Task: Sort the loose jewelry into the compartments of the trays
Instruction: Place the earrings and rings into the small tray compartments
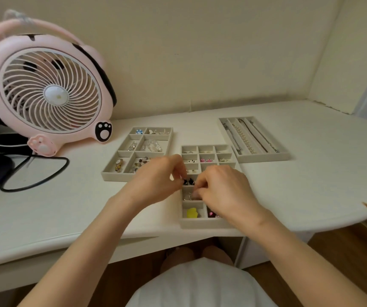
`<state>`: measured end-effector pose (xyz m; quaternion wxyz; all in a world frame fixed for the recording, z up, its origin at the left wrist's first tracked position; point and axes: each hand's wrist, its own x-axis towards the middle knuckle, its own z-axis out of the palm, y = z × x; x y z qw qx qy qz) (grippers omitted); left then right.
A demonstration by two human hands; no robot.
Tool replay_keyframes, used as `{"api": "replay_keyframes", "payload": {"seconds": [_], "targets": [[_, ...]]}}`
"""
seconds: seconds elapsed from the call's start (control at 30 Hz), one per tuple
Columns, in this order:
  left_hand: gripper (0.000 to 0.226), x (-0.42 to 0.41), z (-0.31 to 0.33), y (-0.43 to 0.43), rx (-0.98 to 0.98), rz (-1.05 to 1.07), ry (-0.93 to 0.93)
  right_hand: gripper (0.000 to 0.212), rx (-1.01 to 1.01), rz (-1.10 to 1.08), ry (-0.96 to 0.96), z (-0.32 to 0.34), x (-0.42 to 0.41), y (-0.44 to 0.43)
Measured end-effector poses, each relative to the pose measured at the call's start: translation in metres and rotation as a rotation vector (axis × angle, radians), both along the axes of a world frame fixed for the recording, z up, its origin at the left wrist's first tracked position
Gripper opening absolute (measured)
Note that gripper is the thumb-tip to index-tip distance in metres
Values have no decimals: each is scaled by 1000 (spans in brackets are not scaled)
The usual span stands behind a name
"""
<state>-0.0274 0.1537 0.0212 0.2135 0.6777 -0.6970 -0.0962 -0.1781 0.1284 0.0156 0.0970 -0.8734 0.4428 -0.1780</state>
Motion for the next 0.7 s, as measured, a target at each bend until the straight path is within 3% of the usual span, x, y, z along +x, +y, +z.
{"api": "replay_keyframes", "payload": {"seconds": [0.1,0.27,0.43,0.7], "targets": [[32,7,-9,8,-179,-55,97,14,102,29,-54,5,-9,-9],[58,10,-26,8,-320,-178,-84,32,150,96,-89,5,-15,-15],[54,8,-33,8,-310,-171,-215,37,45,141,25,2,-13,-6],[49,6,-34,4,-323,-167,-219,30,-102,112,172,3,-5,7]]}}
